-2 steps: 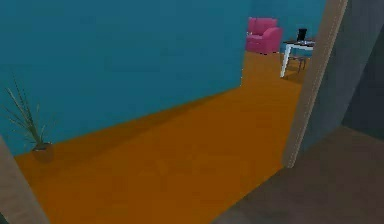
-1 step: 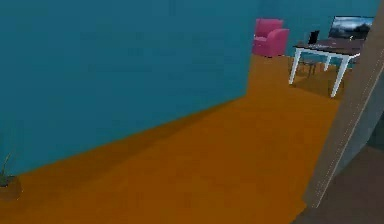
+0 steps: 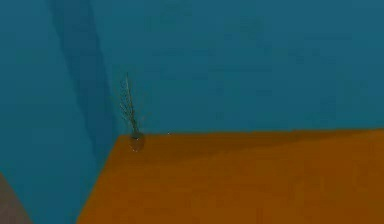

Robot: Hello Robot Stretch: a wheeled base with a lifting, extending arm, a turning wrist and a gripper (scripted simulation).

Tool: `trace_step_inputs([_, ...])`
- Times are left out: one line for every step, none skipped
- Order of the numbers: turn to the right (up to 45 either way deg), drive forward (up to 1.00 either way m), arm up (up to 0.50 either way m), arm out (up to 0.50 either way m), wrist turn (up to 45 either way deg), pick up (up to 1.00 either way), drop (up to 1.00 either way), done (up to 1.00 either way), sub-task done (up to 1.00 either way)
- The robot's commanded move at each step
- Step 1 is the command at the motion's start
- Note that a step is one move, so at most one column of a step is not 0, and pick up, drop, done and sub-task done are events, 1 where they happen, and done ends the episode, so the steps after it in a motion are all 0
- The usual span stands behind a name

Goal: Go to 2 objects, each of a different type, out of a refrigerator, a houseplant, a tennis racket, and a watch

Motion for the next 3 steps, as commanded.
trace_step_inputs([0.0, 0.55, 0.00, 0.00, 0.0, 0.00, 0.00, 0.00, 0.00])
trace_step_inputs([-39.0, 0.00, 0.00, 0.00, 0.0, 0.00, 0.00, 0.00, 0.00])
trace_step_inputs([0.0, 0.35, 0.00, 0.00, 0.0, 0.00, 0.00, 0.00, 0.00])
